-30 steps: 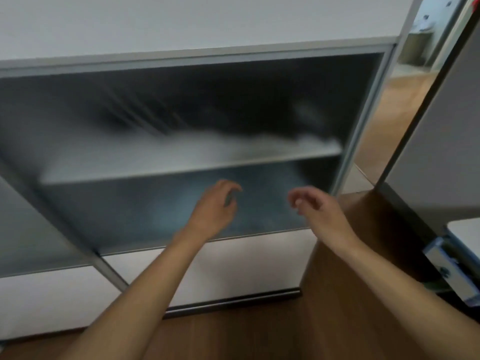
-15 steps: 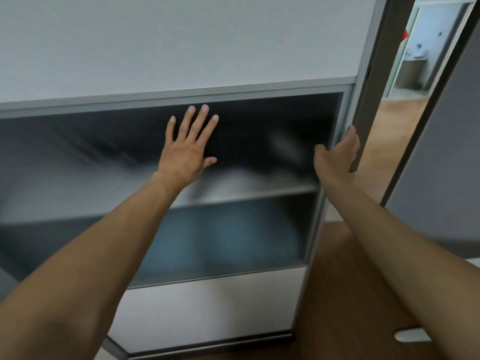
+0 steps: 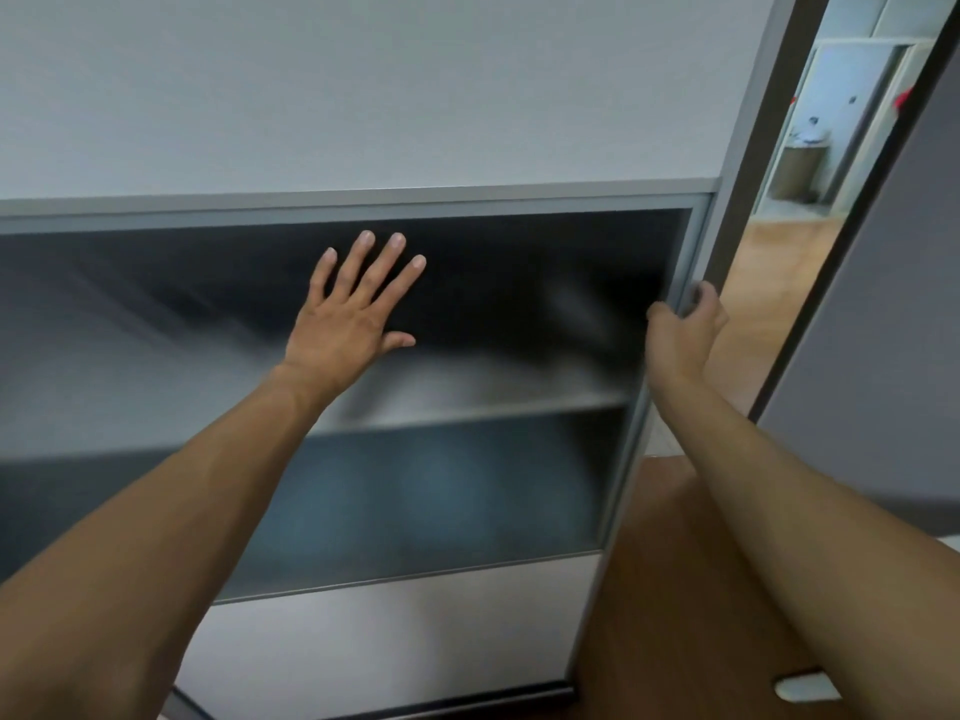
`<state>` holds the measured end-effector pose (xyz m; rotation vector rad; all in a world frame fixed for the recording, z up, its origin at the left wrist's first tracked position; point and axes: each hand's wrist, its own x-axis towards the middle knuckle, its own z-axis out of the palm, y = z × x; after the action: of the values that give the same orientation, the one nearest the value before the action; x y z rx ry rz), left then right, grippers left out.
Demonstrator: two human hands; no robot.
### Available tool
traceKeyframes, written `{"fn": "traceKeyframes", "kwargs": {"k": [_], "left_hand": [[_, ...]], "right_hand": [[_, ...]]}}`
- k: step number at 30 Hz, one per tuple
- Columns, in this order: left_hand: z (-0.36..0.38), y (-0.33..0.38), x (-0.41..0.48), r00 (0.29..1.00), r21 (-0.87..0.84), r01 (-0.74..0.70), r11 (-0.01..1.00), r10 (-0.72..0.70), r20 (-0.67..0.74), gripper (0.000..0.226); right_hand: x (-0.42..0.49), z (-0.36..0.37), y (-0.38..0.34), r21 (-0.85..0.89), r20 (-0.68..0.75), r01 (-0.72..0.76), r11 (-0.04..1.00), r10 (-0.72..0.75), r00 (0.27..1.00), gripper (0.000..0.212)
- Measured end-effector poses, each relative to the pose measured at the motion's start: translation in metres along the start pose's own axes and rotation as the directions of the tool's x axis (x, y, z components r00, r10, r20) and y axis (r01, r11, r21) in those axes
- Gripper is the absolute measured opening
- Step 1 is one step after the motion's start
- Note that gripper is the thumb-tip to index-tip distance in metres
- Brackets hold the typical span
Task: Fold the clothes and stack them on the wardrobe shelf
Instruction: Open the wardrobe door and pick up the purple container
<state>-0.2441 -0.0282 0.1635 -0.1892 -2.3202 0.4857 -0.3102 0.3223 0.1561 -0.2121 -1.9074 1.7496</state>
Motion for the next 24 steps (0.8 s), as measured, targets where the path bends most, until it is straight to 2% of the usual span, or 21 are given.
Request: {"fn": "traceKeyframes", "kwargs": {"k": [6,10,13,16,18,21,24], "left_hand": [[0.004,-0.041,-0.032,0.997,-0.038,0.066,0.997,-0.067,-0.038,0.097],[0.002,-0.063,-0.061,0.981,-0.088,0.195,0.977,-0.195,0.009,0.098],[0.001,-0.066,-0.081,0.951,-0.149,0.301,0.942,-0.307,-0.023,0.092],[-0.002,-0.052,-0.091,0.959,-0.224,0.252,0.942,-0.274,-0.074,0.077],[-0.004,-0.032,-0.085,0.973,-0.329,0.219,0.918,-0.231,0.003,0.061],[-0.007,0.005,-0.066,0.945,-0.420,0.297,0.857,-0.202,0.257,0.037],[-0.001,0.039,-0.046,0.902,-0.393,0.332,0.858,-0.166,0.398,0.033]], "right_hand": [[-0.038,0.024,-0.011,-0.020,0.060,0.027,0.999,-0.026,0.998,0.058],[-0.067,0.046,-0.015,-0.013,0.144,0.044,0.999,-0.041,0.989,0.058],[-0.090,0.064,-0.018,0.016,0.166,0.085,0.996,-0.086,0.982,0.058],[-0.108,0.079,-0.020,0.039,0.226,0.113,0.993,-0.119,0.967,0.054],[-0.114,0.085,-0.021,0.070,0.289,0.121,0.990,-0.136,0.947,0.050],[-0.110,0.086,-0.016,0.063,0.428,0.183,0.981,-0.192,0.883,0.050],[-0.094,0.082,-0.001,-0.179,0.588,0.335,0.925,-0.173,0.790,0.055]]}}
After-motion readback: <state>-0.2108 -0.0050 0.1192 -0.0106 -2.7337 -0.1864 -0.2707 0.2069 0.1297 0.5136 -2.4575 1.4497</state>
